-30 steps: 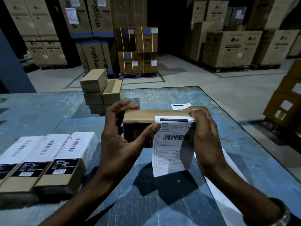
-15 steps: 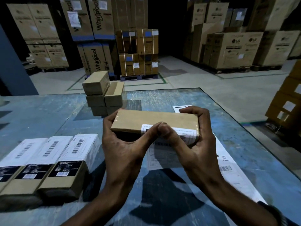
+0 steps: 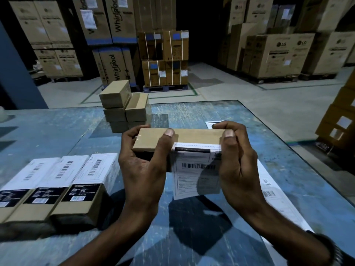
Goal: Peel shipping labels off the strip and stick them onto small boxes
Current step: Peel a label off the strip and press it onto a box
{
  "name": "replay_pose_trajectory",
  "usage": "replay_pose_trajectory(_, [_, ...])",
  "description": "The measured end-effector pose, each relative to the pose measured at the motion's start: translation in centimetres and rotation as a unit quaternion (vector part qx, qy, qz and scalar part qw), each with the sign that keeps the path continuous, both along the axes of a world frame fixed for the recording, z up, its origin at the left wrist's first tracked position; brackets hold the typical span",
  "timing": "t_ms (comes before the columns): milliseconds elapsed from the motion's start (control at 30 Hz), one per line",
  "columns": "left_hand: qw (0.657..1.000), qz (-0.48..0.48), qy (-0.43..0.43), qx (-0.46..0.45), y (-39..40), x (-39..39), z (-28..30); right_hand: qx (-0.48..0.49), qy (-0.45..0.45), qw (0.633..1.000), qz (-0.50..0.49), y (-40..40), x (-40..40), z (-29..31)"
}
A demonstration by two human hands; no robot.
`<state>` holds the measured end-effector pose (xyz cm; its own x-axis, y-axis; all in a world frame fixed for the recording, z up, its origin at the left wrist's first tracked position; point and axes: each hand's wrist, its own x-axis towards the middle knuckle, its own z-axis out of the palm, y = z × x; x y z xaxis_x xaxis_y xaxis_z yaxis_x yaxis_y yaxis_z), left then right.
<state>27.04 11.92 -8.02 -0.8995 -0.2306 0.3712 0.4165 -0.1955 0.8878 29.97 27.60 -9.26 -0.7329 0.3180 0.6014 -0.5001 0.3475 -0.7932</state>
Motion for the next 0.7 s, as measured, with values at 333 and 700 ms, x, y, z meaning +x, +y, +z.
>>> replay_pose_trajectory(333, [0.992, -0.007, -0.036, -0.123, -0.9, -0.6, -0.1, -0.047, -0.093, 0.993, 0.054, 0.9, -0.4, 0.7])
replay_pose_trajectory(700, [0.993, -0.017, -0.078, -0.089, -1.1, -1.2, -0.4, -0.047, -0.153, 0.987, 0.023, 0.8, -0.9, 0.6])
